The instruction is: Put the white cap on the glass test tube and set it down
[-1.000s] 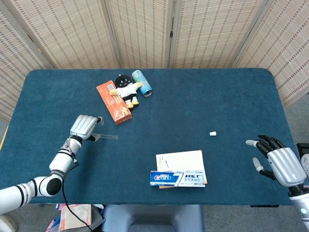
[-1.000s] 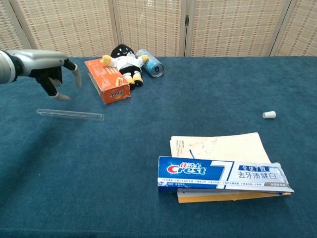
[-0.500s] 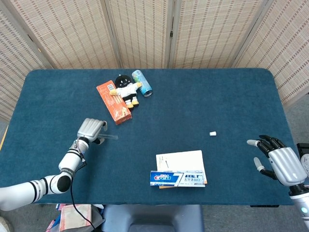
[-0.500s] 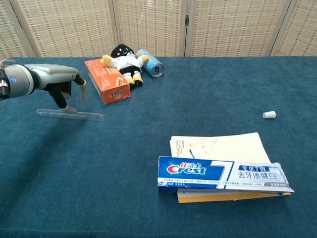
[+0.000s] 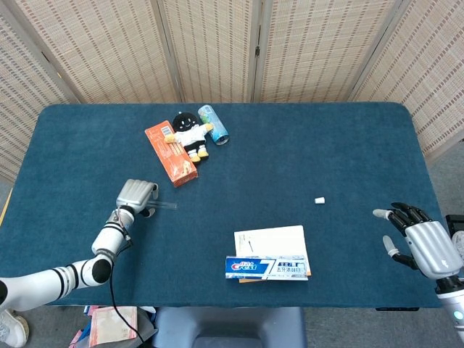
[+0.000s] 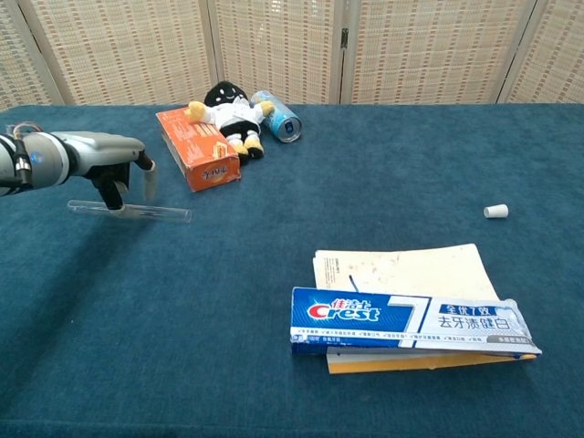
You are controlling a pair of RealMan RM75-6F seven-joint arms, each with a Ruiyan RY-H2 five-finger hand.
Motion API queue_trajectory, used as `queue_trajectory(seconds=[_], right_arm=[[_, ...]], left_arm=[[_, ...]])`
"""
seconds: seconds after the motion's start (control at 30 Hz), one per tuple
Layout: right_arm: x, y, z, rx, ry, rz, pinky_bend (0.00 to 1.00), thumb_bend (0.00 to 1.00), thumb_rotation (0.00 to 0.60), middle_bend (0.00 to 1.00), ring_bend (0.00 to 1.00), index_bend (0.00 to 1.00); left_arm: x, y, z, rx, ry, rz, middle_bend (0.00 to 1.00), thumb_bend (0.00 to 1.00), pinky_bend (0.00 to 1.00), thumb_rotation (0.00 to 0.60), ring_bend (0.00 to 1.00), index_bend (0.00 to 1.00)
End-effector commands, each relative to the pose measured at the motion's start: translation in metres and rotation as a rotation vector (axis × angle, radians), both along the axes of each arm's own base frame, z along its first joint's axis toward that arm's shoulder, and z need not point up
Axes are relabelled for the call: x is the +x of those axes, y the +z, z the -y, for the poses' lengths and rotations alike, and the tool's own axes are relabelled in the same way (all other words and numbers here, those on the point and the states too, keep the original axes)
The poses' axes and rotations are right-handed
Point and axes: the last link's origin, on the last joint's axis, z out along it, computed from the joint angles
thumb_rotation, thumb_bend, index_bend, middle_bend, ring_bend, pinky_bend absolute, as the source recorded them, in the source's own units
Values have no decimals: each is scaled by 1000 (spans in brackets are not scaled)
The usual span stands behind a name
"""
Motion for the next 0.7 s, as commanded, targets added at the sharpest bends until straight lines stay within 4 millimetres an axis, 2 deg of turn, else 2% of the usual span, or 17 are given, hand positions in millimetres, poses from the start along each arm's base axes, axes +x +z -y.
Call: queue_trajectory(seconds=[0.03, 0.37, 0.7], right_arm=[[0, 0, 0, 0, -1, 1, 209, 456, 600, 321, 173, 250], [-2, 1, -2, -4, -8, 0, 209, 456, 600, 321, 173, 250], [-4, 2, -2, -7, -13, 0, 209, 455, 600, 321, 173, 250]], left_arm=[[-1, -2, 0, -3, 5, -1, 1000, 278, 1000, 600, 1000, 438], [1, -9, -1, -4, 1, -8, 1000, 326, 1000, 600, 1000, 453], [-1, -11, -1, -4, -1, -28, 1000, 331, 1000, 600, 1000, 456]])
